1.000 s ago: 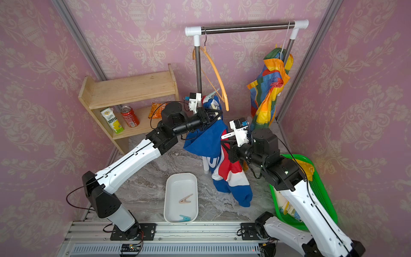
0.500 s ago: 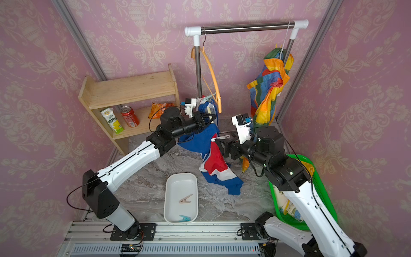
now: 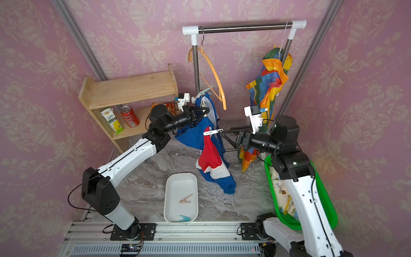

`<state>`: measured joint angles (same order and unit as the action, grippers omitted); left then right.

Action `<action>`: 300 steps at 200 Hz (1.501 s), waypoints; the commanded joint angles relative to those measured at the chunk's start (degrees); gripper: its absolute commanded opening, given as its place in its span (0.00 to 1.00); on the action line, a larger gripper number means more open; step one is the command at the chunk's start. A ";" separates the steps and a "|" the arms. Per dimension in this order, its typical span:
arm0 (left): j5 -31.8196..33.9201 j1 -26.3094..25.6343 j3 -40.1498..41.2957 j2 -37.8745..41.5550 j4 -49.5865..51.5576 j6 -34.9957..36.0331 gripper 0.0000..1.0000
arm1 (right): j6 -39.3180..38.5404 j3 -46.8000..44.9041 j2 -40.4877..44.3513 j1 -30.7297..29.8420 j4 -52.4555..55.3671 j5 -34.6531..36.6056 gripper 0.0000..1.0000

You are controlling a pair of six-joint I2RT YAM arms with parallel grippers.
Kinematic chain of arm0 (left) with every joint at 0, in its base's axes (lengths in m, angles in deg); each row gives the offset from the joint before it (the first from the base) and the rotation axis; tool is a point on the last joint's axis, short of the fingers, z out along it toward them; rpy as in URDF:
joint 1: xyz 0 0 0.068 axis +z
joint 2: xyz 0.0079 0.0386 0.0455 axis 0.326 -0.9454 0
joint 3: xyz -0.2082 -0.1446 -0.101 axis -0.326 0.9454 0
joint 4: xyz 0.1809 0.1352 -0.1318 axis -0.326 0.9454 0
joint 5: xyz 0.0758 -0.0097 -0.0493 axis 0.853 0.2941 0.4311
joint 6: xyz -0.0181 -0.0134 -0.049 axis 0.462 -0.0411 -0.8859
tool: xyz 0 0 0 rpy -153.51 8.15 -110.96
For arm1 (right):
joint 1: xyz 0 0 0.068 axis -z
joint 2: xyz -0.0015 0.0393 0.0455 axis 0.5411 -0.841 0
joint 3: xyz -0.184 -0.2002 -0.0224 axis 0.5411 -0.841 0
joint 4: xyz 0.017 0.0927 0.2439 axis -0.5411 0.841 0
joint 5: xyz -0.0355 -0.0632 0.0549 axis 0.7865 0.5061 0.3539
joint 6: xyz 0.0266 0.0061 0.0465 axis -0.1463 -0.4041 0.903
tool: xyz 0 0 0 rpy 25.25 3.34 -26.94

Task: Remove the clothespins securing jackets to the hanger
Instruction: Adjust the hanger, then remove the clothespin from the hanger.

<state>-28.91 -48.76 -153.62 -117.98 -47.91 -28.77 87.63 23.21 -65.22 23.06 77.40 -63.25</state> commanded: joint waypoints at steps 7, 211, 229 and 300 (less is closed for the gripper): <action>-1.01 1.33 -1.93 -0.29 -10.10 -1.99 0.00 | 8.94 -4.47 0.61 0.56 -8.93 -9.90 0.82; -6.92 0.21 -7.49 -2.08 -9.31 -4.09 0.00 | 7.98 -5.49 -5.41 -5.32 -16.90 2.24 0.61; -7.25 0.21 -7.39 -2.06 -9.32 -4.12 0.00 | 9.15 -5.84 -5.64 -5.49 -19.05 2.69 0.57; -7.45 0.21 -7.46 -2.65 -10.01 -4.96 0.00 | 7.49 -4.29 -6.05 -7.65 -15.94 3.29 0.34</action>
<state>-35.32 -48.43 -157.51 -120.91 -50.87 -33.17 96.26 17.57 -71.45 16.27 60.31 -60.67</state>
